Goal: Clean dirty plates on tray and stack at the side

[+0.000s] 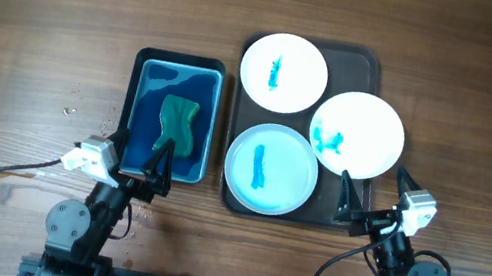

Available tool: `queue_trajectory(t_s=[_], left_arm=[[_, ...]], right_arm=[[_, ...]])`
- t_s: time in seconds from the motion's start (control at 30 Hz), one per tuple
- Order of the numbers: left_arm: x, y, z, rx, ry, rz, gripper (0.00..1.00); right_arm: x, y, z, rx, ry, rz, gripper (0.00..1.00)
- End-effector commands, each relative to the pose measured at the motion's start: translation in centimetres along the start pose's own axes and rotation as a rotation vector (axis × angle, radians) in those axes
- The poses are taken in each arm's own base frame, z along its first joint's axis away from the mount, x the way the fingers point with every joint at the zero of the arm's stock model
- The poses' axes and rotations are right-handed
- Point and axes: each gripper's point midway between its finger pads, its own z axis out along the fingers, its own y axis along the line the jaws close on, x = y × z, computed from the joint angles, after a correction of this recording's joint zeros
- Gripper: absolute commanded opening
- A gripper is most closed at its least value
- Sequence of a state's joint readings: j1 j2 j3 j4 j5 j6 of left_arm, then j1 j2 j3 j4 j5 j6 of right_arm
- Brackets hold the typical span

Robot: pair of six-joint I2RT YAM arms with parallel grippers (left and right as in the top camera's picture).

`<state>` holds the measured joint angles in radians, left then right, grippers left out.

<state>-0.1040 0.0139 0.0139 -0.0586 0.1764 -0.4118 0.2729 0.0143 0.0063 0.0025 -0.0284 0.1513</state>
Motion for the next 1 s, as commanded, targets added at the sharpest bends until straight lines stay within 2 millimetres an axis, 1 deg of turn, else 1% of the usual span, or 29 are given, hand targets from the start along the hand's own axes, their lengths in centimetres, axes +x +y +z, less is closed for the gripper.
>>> queue_trajectory(t_s=[0.0, 0.03, 0.1, 0.13, 0.2, 0.27, 0.33, 0.4, 0.43, 0.47, 0.53, 0.63, 0.7, 0.73, 0.8, 0.83, 0.87, 0.9, 0.97], left_arm=[[-1.0, -0.7, 0.0, 0.034, -0.046, -0.038, 1.00], [-2.1, -1.6, -0.2, 0.072, -0.086, -0.028, 1.00], [-4.3, -2.9, -0.6, 0.115, -0.163, -0.011, 1.00], [-6.2, -3.7, -1.1, 0.132, -0.219, -0.002, 1.00], [-8.1, -4.6, -1.8, 0.142, -0.258, 0.004, 1.00], [-9.3, -5.3, -2.0, 0.137, -0.249, 0.002, 1.00], [-10.0, -5.6, -1.8, 0.105, -0.191, -0.010, 1.00], [-10.2, -5.6, -1.3, 0.053, -0.095, -0.029, 1.00], [-10.4, -5.6, -1.0, 0.016, -0.027, -0.042, 1.00], [-10.6, -5.7, -0.6, -0.024, 0.045, -0.054, 1.00], [-11.0, -5.8, -0.1, -0.082, 0.151, -0.069, 1.00], [-11.2, -5.7, 1.1, -0.181, 0.332, -0.105, 1.00], [-10.9, -5.4, 1.8, -0.232, 0.425, -0.123, 1.00], [-10.5, -5.1, 2.3, -0.263, 0.483, -0.134, 1.00], [-10.0, -4.7, 3.1, -0.296, 0.549, -0.143, 1.00], [-9.5, -4.4, 3.7, -0.312, 0.583, -0.151, 1.00], [-8.9, -3.9, 4.3, -0.328, 0.611, -0.158, 1.00], [-8.2, -3.9, 4.5, -0.325, 0.640, -0.175, 1.00], [-6.9, -3.7, 5.0, -0.328, 0.698, -0.195, 1.00]], right_arm=[[-1.4, 2.6, -0.3, -0.145, -0.047, -0.057, 1.00], [-2.5, 3.7, -0.6, -0.198, -0.077, -0.102, 1.00], [-4.3, 4.1, -1.0, -0.209, -0.111, -0.124, 1.00], [-6.0, 4.4, -1.5, -0.212, -0.136, -0.127, 1.00], [-8.2, 4.7, -1.9, -0.213, -0.156, -0.129, 1.00], [-10.2, 5.1, -2.2, -0.214, -0.154, -0.146, 1.00], [-11.7, 5.4, -2.1, -0.216, -0.112, -0.154, 1.00], [-12.5, 5.7, -1.7, -0.221, -0.040, -0.156, 1.00], [-12.7, 5.7, -1.2, -0.216, 0.030, -0.146, 1.00], [-12.8, 6.0, -0.6, -0.223, 0.134, -0.125, 1.00], [-12.3, 6.4, 0.0, -0.239, 0.282, -0.096, 1.00], [-11.1, 6.2, 1.2, -0.205, 0.559, -0.004, 1.00], [-10.6, 6.2, 2.1, -0.192, 0.661, 0.012, 1.00], [-10.3, 5.9, 3.0, -0.179, 0.717, 0.010, 1.00], [-9.8, 5.9, 4.5, -0.170, 0.763, 0.044, 1.00], [-9.2, 5.9, 5.2, -0.156, 0.794, 0.082, 1.00], [-8.0, 5.7, 5.8, -0.129, 0.841, 0.134, 1.00], [-7.3, 5.6, 6.2, -0.117, 0.867, 0.165, 1.00], [-5.4, 6.3, 6.5, -0.152, 0.947, 0.211, 1.00]])
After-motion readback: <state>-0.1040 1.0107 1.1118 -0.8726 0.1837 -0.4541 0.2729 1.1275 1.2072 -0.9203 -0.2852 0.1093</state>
